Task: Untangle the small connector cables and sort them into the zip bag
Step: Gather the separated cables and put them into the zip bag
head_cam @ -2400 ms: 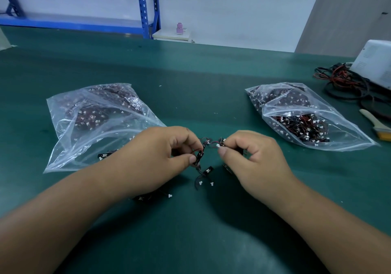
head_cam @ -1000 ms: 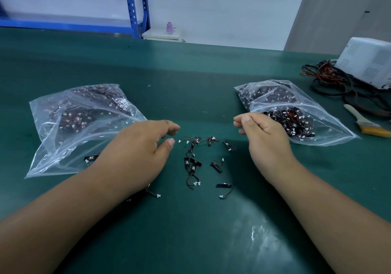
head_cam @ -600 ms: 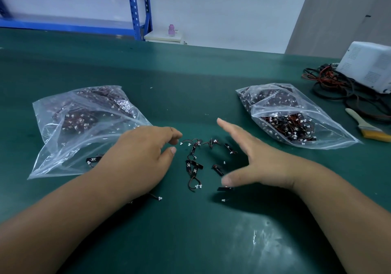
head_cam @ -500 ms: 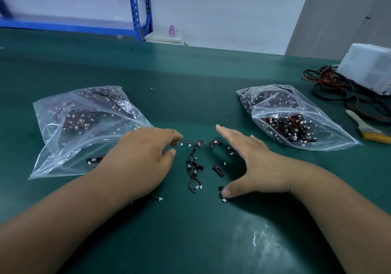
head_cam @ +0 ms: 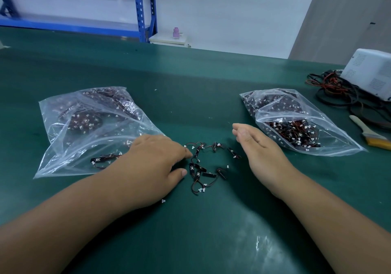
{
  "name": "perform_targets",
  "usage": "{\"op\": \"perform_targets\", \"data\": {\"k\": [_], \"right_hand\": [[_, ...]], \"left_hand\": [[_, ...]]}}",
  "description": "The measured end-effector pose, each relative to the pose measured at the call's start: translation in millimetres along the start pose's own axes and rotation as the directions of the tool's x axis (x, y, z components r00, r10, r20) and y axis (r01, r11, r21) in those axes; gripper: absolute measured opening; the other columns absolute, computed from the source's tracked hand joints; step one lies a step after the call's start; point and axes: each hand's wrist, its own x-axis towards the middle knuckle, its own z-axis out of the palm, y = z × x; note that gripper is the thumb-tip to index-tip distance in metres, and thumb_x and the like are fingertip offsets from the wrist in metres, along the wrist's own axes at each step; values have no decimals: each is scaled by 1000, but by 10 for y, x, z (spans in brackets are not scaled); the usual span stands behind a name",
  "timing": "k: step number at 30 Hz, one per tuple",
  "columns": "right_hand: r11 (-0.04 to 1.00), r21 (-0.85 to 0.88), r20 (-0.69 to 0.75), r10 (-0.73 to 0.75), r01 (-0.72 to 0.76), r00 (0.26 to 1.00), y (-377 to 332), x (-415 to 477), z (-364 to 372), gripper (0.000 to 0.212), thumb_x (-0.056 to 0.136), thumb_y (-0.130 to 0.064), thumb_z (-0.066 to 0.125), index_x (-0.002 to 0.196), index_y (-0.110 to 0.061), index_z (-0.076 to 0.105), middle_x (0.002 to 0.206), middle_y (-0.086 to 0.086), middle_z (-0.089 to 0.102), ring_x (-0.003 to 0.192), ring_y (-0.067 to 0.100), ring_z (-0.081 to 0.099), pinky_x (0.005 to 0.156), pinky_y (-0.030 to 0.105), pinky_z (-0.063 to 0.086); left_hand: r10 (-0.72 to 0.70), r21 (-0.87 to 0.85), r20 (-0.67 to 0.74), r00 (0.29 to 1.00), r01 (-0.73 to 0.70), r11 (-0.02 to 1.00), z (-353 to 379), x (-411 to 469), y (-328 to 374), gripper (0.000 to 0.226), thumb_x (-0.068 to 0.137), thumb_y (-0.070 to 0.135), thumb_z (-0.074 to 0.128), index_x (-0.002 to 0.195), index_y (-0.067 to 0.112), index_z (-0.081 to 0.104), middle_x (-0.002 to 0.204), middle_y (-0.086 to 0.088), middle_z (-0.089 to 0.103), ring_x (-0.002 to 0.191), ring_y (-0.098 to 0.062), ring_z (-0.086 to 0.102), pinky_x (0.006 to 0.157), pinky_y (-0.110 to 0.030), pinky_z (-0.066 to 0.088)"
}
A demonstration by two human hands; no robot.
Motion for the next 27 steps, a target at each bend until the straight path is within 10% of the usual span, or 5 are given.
{"op": "perform_targets", "data": {"k": [27], "right_hand": [[980, 197, 83, -2, -15, 997, 2, 1, 6, 74, 79, -76, 27, 136, -38, 53, 138, -9, 59, 130, -2, 50, 119, 27, 27]], "left_hand": [[39, 59, 21, 999, -40, 997, 26, 14, -41, 35, 93, 54, 42, 125, 41, 51, 119, 25, 54, 120, 0, 42, 107, -32, 28]]}}
